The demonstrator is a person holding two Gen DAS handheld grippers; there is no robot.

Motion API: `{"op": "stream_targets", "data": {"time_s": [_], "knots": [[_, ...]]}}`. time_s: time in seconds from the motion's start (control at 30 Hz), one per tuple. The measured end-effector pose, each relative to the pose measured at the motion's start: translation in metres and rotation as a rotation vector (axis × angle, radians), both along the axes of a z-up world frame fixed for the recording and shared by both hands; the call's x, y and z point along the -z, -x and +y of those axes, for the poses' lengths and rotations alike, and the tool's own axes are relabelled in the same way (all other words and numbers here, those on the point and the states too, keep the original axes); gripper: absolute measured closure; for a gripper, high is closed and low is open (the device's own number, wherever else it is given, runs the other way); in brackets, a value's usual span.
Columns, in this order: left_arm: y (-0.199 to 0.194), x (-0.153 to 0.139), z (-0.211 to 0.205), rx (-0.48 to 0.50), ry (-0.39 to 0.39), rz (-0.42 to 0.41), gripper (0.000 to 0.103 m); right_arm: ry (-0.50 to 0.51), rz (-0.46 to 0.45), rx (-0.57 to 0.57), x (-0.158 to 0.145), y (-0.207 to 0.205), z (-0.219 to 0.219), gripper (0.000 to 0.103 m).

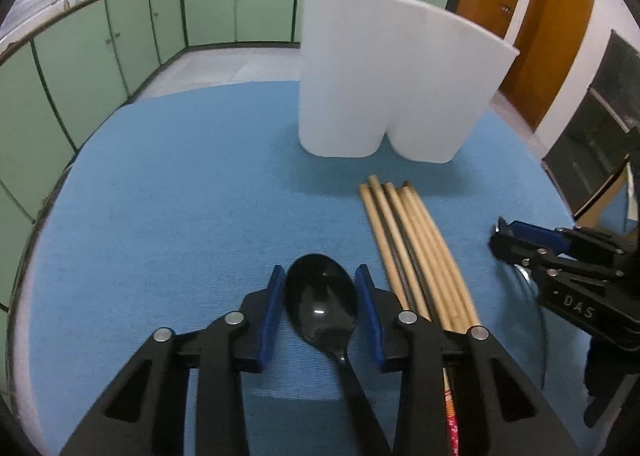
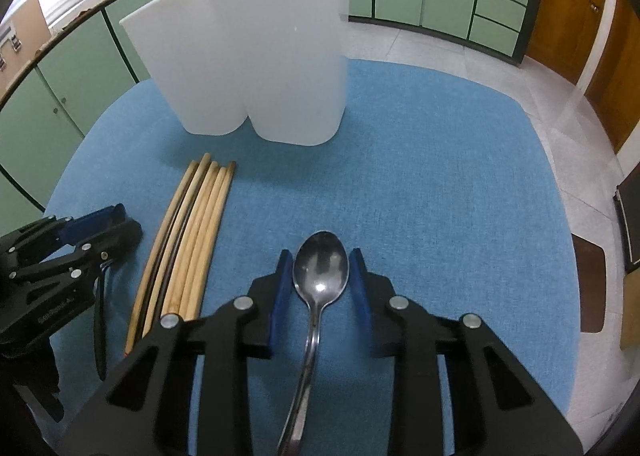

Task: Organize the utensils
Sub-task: 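Lift both spoons and release them into the white utensil holder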

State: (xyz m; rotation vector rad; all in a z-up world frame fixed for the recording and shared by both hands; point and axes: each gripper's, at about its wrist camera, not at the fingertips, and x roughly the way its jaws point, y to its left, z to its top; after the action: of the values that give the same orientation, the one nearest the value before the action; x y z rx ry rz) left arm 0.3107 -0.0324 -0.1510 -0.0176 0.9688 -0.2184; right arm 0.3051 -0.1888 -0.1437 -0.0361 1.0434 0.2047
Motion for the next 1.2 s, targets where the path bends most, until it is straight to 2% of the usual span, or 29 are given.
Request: {"op": "stream_targets", "data": {"time_s": [0.07,0.17,0.3,0.5,0.6,0.8,0.9,1.0,1.2], "knots": [[0.008,-0.006,-0.001,0.002,0.007,-0.042,0.068,-0.034,-0.069,-0.003,-0.008,0.006,-0.006,0.076],[0.025,-0.020,0.005,0.015,0.070,-0.170,0.068,-0.075,-0.214,-0.020,-0.026,0.024,-0.017,0.076],[0.052,-0.044,0.001,0.017,0.069,-0.402,0.068,-0.152,-0.352,-0.037,-0.049,0.041,-0.029,0.076],[0.065,-0.056,-0.006,0.005,0.062,-0.552,0.068,-0.233,-0.467,-0.046,-0.078,0.047,-0.041,0.076],[0.067,-0.071,-0.011,0.002,0.063,-0.624,0.068,-0.242,-0.526,-0.063,-0.100,0.049,-0.049,0.076],[0.025,-0.133,-0.009,-0.014,0.076,-0.779,0.068,-0.266,-0.642,-0.069,-0.160,0.022,-0.050,0.076],[-0.005,-0.160,-0.014,-0.035,0.083,-0.838,0.068,-0.269,-0.692,-0.038,-0.180,-0.006,-0.053,0.076],[-0.029,-0.172,-0.019,-0.053,0.074,-0.868,0.068,-0.234,-0.729,0.004,-0.185,-0.036,-0.051,0.076],[-0.070,-0.159,-0.024,-0.070,0.068,-0.816,0.068,-0.181,-0.721,0.057,-0.163,-0.088,-0.046,0.076]]}}
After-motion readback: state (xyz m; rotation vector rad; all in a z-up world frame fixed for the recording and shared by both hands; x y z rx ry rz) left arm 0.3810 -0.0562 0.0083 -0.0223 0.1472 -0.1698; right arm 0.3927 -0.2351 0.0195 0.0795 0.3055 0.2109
